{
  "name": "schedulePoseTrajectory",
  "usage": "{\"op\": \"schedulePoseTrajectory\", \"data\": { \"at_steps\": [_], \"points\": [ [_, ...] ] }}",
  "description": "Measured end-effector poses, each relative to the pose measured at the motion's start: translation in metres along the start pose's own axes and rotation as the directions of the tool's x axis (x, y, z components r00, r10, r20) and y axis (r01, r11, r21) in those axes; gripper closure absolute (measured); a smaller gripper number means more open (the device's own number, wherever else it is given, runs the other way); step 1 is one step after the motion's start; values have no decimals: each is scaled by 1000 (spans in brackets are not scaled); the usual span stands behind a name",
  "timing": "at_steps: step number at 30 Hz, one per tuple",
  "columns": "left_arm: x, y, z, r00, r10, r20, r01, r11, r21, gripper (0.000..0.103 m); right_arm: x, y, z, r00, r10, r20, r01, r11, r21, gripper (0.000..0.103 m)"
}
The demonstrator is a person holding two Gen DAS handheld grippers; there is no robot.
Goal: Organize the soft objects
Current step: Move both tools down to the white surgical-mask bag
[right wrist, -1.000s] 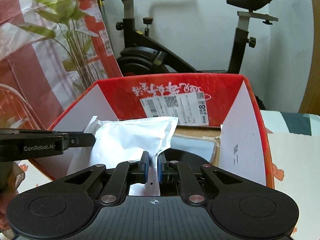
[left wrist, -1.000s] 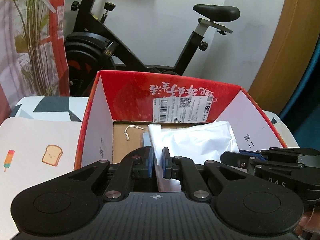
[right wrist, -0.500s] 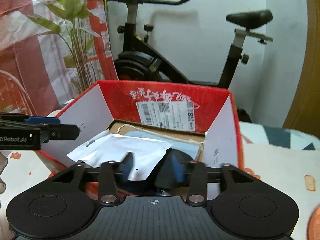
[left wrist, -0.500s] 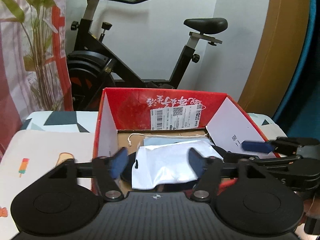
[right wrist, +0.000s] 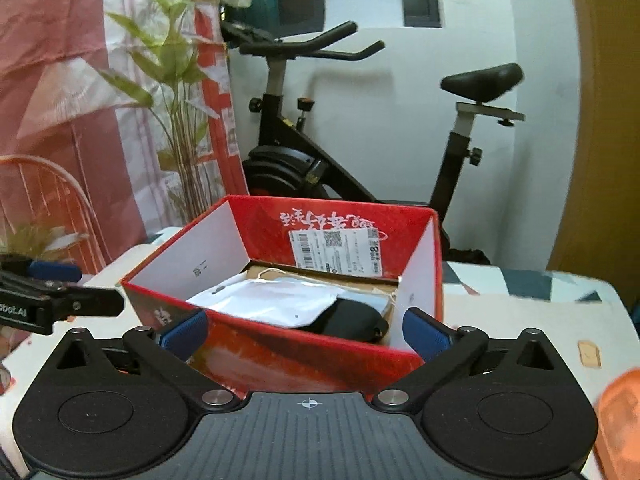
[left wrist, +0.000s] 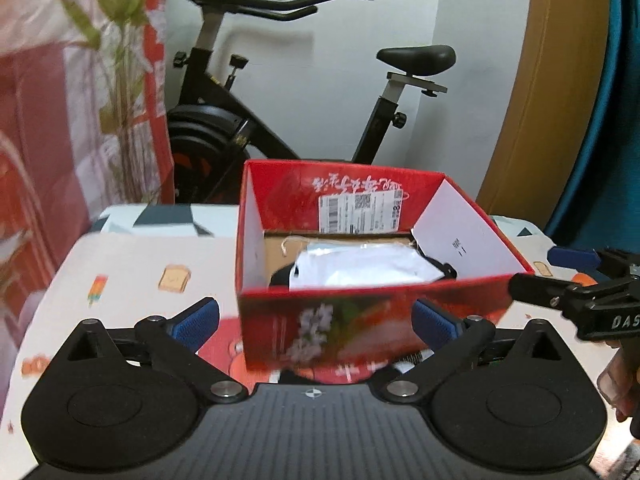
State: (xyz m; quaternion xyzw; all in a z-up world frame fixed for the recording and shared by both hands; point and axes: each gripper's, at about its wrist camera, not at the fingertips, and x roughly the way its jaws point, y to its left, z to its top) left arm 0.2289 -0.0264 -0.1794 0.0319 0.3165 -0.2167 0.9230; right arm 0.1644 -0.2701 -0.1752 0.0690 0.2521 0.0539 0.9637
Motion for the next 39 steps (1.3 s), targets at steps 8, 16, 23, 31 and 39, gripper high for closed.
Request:
{"op": "schedulePoseTrajectory", "data": {
  "at_steps": [8, 16, 23, 31, 39],
  "points": [
    [-19, 9, -39, 999, -10, -49, 7, 998, -55, 0, -29, -4, -29, 1000, 22, -14, -21, 998, 67, 0],
    [-18, 13, -75, 994, -9, -109, -5, 992, -127, 1, -29, 6, -75, 993, 23, -116, -21, 999, 24, 0],
    [-11, 17, -98, 985, -42, -168, 8, 980, -199, 14, -29, 10, -111, 983, -20, -181, 18, 1000, -10, 0],
    [-2, 12, -112, 972, -90, -219, 37, 972, -232, 37, -22, -2, -131, 969, 4, -245, 8, 999, 50, 2],
    [7, 12, -122, 960, -120, -252, 53, 965, -256, 41, -12, -4, -141, 957, 35, -289, -12, 997, 81, 5]
  ]
}}
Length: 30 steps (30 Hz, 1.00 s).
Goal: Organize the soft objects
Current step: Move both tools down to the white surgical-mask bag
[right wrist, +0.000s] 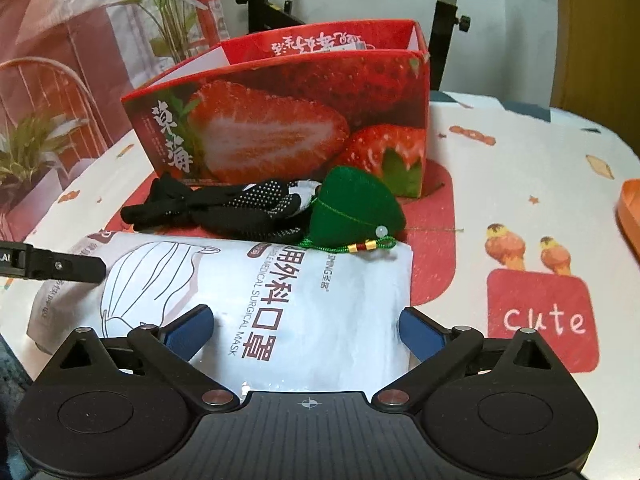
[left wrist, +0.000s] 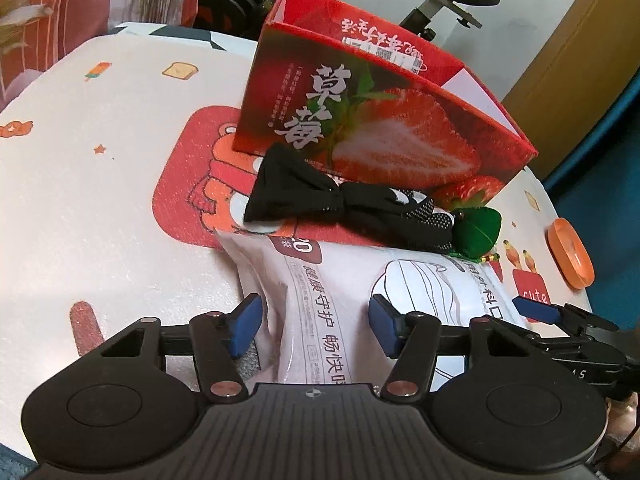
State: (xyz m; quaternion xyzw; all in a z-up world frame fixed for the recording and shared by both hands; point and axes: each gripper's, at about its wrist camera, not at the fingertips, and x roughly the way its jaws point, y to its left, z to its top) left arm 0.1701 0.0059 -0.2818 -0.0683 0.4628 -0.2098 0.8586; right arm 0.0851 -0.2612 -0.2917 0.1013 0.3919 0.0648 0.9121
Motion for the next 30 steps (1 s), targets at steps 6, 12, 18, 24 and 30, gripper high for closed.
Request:
{"op": "schedulePoseTrajectory", "data": {
  "at_steps": [6, 12, 18, 24, 30],
  "points": [
    [9, 0, -2, 1000, 2, -22, -2, 1000, 0, 41, 2, -1, -1, 1000, 5, 0, -5, 1000, -6, 5],
    [15, 6, -3, 999, -11, -42, 10, 1000, -22, 40, 3, 3, 0, 1000, 9, 0, -9, 998, -57, 7],
    [18, 8, -3, 999, -16, -44, 15, 999, -31, 39, 5, -1, -1, 999, 37, -15, -38, 999, -28, 11],
    [18, 9, -4, 999, -16, -45, 14, 999, -36, 39, 0, 6, 1, 999, 41, -16, -43, 996, -78, 28],
    [18, 11, -4, 999, -17, -44, 16, 999, -40, 39, -6, 18, 4, 1000, 10, -4, -10, 981, -193, 40]
  ]
}}
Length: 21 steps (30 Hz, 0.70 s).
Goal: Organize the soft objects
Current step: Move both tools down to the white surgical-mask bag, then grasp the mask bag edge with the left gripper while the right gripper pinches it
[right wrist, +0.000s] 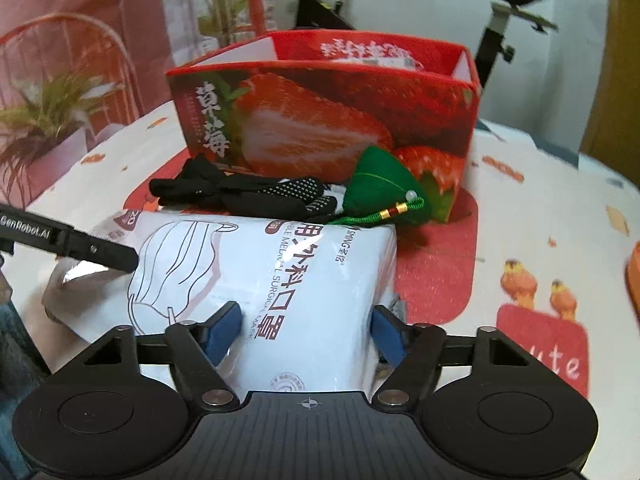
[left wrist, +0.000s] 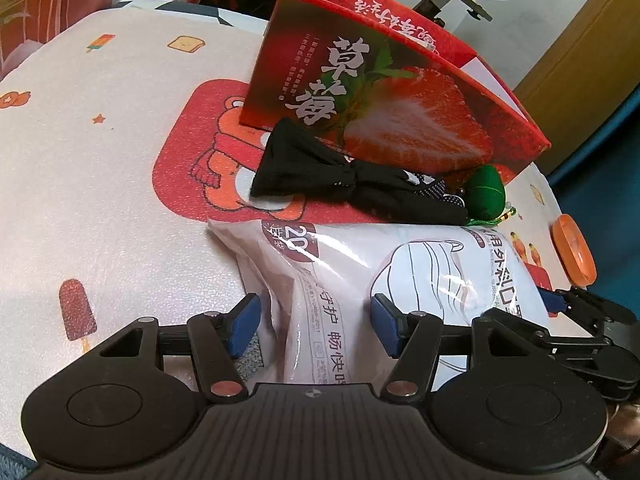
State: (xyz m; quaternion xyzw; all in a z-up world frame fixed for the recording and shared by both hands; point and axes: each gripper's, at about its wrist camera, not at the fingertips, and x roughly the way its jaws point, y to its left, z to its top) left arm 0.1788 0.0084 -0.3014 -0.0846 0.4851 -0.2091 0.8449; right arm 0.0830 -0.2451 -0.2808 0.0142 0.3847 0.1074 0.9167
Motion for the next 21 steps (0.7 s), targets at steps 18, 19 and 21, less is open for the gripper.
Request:
{"op": "schedulePoseTrajectory", "data": {
  "at_steps": [18, 19, 21],
  "points": [
    [-29, 1, 9, 998, -34, 58, 34, 999, 3, 42, -23, 6, 15, 999, 11, 45, -8, 998, -63, 70],
    [-32, 2, 10, 998, -29, 62, 30, 1000, -1, 42, -25, 6, 17, 999, 22, 45, -19, 998, -62, 70],
    [-38, 4, 12, 997, -17, 70, 17, 1000, -7, 42, -27, 10, 20, 998, 37, 44, -34, 997, -68, 70]
  ]
}}
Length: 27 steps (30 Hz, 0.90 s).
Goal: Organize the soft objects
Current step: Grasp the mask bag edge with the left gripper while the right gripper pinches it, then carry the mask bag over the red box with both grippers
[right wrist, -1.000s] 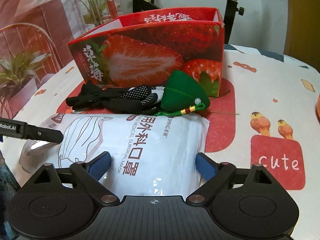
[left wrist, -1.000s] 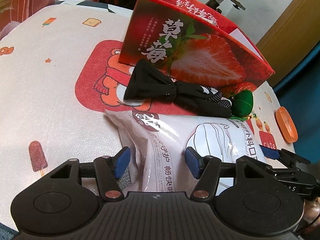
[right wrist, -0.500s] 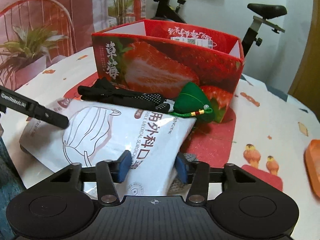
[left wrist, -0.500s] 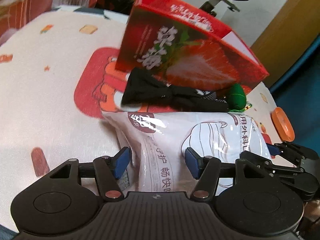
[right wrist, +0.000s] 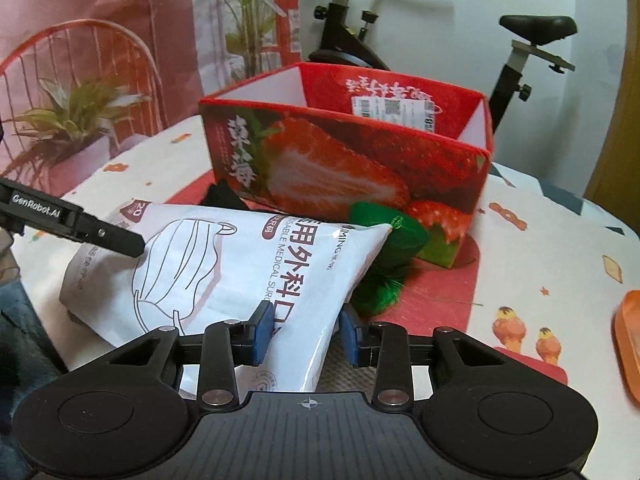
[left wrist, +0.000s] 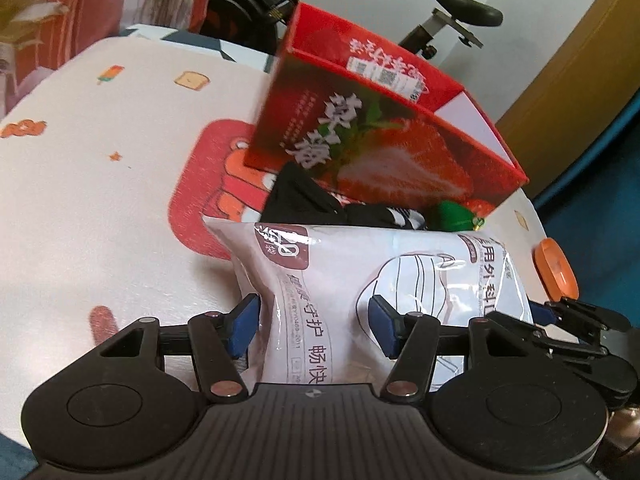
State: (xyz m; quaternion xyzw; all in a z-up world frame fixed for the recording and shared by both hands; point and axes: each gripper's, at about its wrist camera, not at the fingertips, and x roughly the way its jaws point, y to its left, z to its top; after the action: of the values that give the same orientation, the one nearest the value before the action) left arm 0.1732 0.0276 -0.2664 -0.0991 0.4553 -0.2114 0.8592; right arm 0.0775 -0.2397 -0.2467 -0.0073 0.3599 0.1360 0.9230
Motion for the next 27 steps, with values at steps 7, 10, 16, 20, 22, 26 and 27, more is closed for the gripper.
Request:
{"op": "schedulePoseTrajectory", "data": {
  "at_steps": [7, 10, 16, 20, 22, 26, 27],
  "points": [
    [-12, 6, -1, 999, 38, 39, -37, 999, -32, 42, -5, 18, 4, 999, 5, 49, -2, 999, -47, 70],
    [-17, 9, 1, 998, 17, 66, -13, 998, -63, 42, -13, 22, 9, 995, -5, 99, 11, 998, -65, 71],
    [-27, 2, 10, 992, 10, 128, -5, 999, -37, 42, -20, 21, 19, 990, -11, 140, 22, 997, -76, 71],
    [-38, -7, 30, 983, 1, 183, -1, 1000, -1, 42, -24, 18, 36, 986, -14, 168, 27, 997, -72, 71],
    [-43, -15, 47, 975, -6, 221, 0, 1000, 28, 42, -29, 13, 51, 979, -21, 202, 35, 997, -68, 71],
    [-49, -34, 81, 954, -29, 300, 2, 996, 90, 42, -36, -3, 84, 964, -41, 262, 57, 997, -56, 71],
    [-50, -37, 90, 947, -38, 318, 9, 996, 92, 42, -37, -9, 94, 960, -45, 278, 62, 997, -54, 71]
  ]
}}
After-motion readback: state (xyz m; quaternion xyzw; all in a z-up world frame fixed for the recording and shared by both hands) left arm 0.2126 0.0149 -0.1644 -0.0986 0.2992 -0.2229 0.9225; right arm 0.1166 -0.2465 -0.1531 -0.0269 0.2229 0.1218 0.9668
